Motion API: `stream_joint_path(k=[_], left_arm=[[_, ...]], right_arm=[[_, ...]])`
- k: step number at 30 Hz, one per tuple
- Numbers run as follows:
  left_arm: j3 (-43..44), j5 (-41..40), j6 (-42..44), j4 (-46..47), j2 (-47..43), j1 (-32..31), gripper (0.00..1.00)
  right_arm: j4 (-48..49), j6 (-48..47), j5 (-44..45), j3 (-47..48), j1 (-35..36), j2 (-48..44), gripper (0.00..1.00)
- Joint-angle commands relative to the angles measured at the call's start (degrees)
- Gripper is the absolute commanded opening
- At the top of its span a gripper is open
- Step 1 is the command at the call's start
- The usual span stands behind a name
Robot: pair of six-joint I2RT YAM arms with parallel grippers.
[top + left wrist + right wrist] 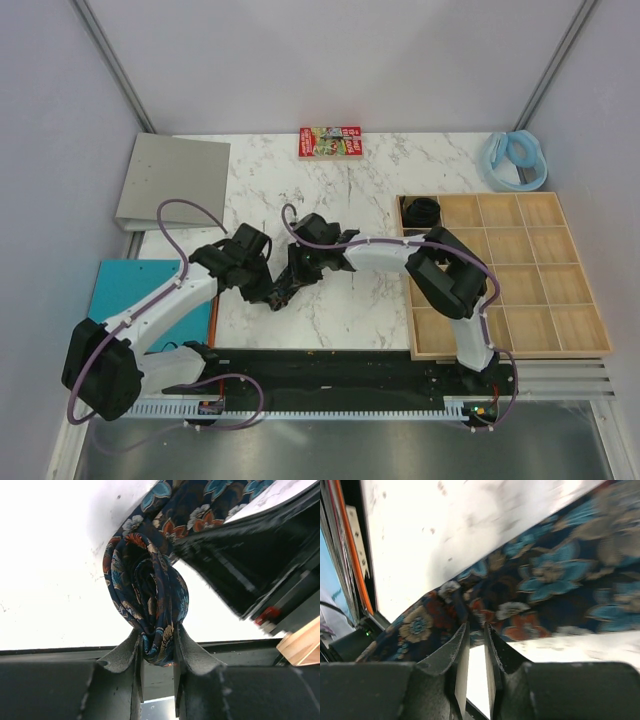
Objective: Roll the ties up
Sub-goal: Roll the tie at the center of the board.
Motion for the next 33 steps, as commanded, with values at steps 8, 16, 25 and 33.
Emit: stream_joint_path(k=[8,16,25,33], left_arm=[[2.9,0.3,4.4,-0.5,-0.2,2.2,0.09],[2.5,0.4,7.3,-2.5,-0.6,5.0,0.09],[3.6,2.9,13.1,-5.4,-0.7,9.7,0.08],[7.6,3.6,17.2,-6.5,5.3,9.9,0.08]], right_arm=[[1.5,1.0,-3.6,0.0,-2.1,-6.8,0.23],[5.4,4.6,-4.2,-1.0,3.0,-5.4,0.21],[8.3,8.4,-5.1,0.1,8.7,-2.2,0.20],[8.7,7.9,-6.4,1.0,7.5,1.2,0.19]])
